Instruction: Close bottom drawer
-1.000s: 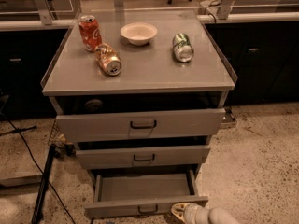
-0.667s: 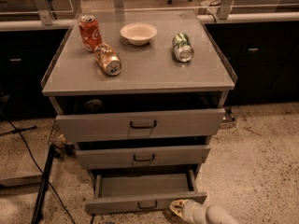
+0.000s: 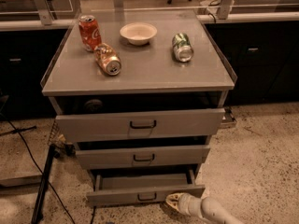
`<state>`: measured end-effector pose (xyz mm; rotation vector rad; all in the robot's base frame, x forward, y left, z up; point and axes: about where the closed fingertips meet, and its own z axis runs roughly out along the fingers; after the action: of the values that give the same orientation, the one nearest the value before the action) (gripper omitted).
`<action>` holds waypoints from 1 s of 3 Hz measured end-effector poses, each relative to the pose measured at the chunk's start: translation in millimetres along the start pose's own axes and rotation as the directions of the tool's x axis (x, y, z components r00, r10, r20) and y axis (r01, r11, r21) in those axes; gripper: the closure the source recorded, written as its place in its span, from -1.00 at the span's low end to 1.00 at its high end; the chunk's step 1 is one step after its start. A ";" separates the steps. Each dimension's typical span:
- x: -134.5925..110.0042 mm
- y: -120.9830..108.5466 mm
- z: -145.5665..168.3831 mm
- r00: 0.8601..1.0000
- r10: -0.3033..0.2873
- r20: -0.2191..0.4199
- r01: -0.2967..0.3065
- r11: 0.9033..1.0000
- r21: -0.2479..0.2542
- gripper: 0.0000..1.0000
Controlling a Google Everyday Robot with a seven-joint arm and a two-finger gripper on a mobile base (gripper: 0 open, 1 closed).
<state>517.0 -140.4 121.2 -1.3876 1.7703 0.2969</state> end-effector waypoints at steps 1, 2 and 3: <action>2.9 -20.2 18.2 1.000 -0.003 0.004 0.003 1.000 0.010 1.00; 3.9 -41.3 31.6 1.000 -0.009 0.008 0.009 0.999 0.031 1.00; 2.2 -58.7 39.9 1.000 -0.018 0.014 0.017 0.998 0.056 1.00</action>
Offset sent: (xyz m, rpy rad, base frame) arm 0.0826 -0.0024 -0.0113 -0.0031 -0.0563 -0.0331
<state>587.5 -137.5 112.8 -1.3574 1.7410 0.2459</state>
